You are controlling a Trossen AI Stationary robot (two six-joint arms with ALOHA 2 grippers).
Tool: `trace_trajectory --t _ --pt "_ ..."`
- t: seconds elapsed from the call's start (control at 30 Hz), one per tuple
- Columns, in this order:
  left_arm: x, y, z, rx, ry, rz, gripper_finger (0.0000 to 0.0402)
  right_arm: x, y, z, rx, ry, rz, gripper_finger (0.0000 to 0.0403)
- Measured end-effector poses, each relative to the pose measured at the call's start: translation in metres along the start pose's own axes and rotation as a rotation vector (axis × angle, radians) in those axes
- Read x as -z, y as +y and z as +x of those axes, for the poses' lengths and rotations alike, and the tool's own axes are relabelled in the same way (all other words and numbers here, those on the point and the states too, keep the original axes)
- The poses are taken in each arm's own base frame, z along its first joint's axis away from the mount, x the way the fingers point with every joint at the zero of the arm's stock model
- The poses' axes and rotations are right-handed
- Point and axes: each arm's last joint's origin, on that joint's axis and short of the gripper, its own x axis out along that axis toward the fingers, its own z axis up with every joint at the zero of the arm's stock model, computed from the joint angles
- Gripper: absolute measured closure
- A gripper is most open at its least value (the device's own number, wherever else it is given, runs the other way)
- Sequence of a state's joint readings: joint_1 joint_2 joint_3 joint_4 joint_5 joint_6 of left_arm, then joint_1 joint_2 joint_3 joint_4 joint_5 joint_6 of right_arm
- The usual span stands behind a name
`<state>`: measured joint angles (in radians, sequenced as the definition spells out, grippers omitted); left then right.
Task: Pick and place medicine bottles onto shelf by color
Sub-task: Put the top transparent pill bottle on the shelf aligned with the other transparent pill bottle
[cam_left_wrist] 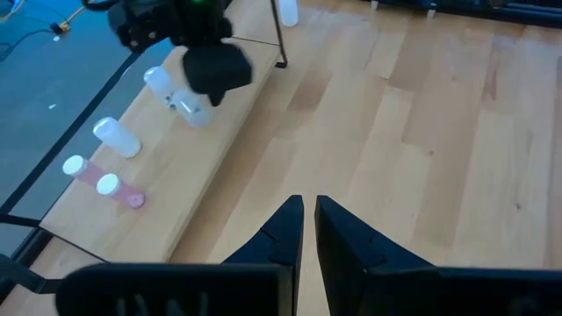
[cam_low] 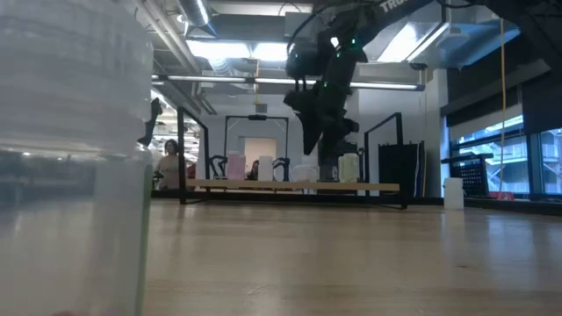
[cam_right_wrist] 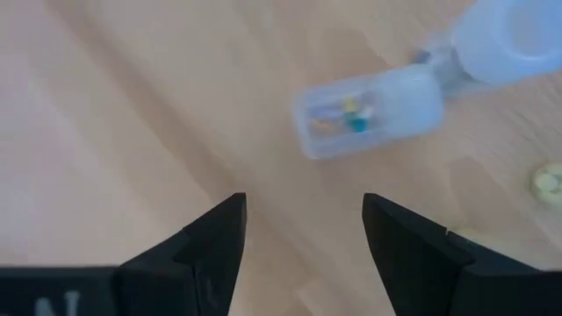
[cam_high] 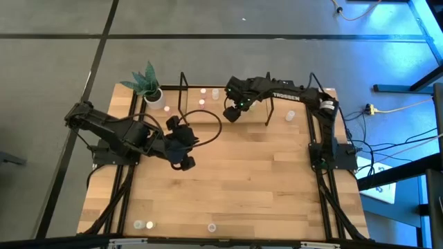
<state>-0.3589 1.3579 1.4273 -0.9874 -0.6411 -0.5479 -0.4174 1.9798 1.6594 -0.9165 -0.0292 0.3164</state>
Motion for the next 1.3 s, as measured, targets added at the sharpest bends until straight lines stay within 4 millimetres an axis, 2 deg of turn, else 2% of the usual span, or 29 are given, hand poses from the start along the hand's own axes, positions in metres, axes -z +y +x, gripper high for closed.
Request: trace_trajectory --t 0.13,0.3,0.43,0.6,0.83,0.97,1.17,1.3 --pt "-0.003 0.006 0.004 -0.022 0.002 -0.022 0.0374 0.006 0.014 -0.030 -0.030 -0.065 -0.038 0.0173" --pt "-0.008 0.015 0.011 -0.060 0.004 -0.128 0.0374 0.019 0.028 -0.084 -0.031 -0.205 -0.058 0.0173" --pt "-0.011 0.025 0.017 -0.090 0.007 -0.185 0.0374 0.038 0.035 -0.130 0.025 -0.330 -0.101 0.0173" --pt "-0.020 0.028 0.034 -0.046 0.020 -0.213 0.0374 0.063 0.041 -0.169 0.031 -0.404 -0.091 0.0173" --pt "-0.048 0.029 0.073 0.107 -0.081 -0.223 0.0374 0.086 0.048 -0.197 -0.016 -0.445 -0.136 0.0173" --pt "-0.060 0.039 0.094 0.139 -0.132 -0.286 0.0374 0.097 0.047 -0.210 -0.036 -0.459 -0.157 0.0173" --pt "-0.060 0.057 0.127 0.130 -0.065 -0.429 0.0374 0.109 0.049 -0.217 -0.046 -0.430 -0.188 0.0173" --pt "-0.056 0.060 0.151 0.109 -0.011 -0.475 0.0374 0.111 0.051 -0.215 -0.038 -0.414 -0.225 0.0173"
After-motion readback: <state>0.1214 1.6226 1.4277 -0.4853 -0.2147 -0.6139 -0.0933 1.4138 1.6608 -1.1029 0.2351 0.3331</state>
